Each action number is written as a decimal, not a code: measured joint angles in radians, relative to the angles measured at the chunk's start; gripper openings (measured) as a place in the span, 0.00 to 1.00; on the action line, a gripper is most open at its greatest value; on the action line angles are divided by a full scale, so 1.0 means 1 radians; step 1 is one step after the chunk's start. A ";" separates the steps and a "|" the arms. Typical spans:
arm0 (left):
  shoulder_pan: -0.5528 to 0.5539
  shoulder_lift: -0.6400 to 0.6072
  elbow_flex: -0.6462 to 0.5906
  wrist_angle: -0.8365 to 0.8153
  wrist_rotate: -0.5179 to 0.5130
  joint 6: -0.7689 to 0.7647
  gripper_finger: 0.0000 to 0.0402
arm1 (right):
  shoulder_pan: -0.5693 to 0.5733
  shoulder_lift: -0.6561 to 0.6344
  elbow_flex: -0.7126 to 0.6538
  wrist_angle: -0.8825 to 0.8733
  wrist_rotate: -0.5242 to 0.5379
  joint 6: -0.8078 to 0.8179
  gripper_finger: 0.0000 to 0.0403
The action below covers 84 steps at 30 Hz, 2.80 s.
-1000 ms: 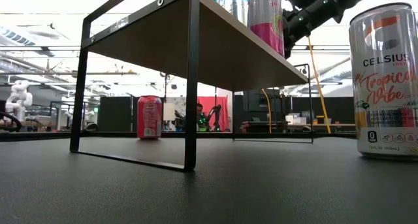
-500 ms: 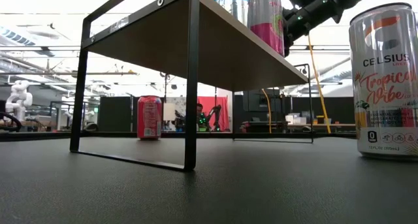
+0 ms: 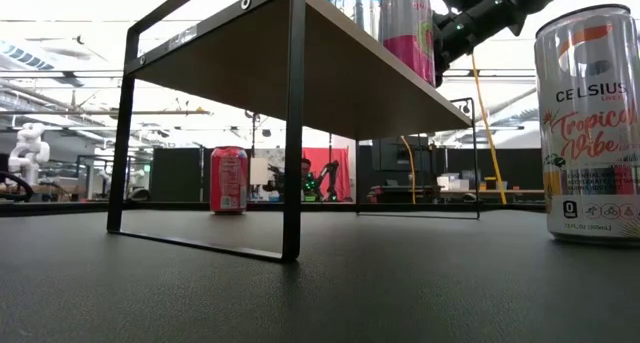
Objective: Place canned beverage on shelf
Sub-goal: Put the middle red soda can on the shelf
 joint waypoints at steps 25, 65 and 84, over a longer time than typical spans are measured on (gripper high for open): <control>0.000 0.000 0.000 0.000 0.000 0.000 0.98 | 0.002 0.000 -0.001 0.014 0.016 0.000 0.04; 0.000 0.000 0.000 -0.012 0.000 -0.017 0.98 | 0.002 -0.002 -0.001 0.016 -0.006 0.019 0.04; 0.007 0.000 0.000 -0.014 0.001 -0.023 0.98 | 0.022 0.008 0.000 0.007 -0.004 0.078 0.04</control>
